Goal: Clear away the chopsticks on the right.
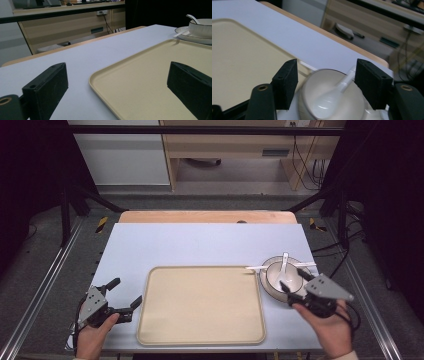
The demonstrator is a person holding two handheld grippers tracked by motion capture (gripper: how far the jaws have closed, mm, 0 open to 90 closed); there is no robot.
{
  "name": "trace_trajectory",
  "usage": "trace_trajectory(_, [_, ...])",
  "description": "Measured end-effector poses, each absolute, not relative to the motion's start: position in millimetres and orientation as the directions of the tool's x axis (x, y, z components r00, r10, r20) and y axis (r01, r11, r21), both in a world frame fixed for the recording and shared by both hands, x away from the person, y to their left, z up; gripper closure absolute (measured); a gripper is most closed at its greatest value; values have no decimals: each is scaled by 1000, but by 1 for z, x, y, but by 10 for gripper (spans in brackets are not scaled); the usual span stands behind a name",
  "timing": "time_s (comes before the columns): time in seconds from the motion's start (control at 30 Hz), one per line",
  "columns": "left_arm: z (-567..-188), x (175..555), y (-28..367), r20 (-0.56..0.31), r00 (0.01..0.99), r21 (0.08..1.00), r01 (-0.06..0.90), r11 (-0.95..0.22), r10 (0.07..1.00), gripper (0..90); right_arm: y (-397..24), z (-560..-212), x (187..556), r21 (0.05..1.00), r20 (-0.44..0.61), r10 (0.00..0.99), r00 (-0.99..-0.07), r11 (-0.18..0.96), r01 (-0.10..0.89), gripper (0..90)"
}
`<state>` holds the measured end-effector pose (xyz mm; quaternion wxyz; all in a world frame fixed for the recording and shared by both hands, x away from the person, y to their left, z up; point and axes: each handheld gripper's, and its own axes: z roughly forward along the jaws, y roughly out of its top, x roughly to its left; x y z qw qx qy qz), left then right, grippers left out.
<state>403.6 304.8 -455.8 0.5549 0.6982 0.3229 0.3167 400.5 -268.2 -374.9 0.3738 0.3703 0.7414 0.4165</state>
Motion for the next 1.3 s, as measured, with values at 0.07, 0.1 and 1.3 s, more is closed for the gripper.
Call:
trace_trajectory(0.07, [-456, 404, 306, 80, 588, 979, 105, -175, 805, 32, -286, -370, 414, 883, -246, 867, -434, 385, 269, 463])
trace_trajectory(0.1, [-457, 404, 306, 76, 586, 979, 109, -171, 806, 33, -294, -369, 422, 877, -243, 870, -428, 386, 286, 484])
trace_trajectory(1.3, [-462, 407, 303, 73, 592, 971, 140, -192, 802, 51, -367, -440, 516, 709, -77, 951, -300, 264, 654, 862])
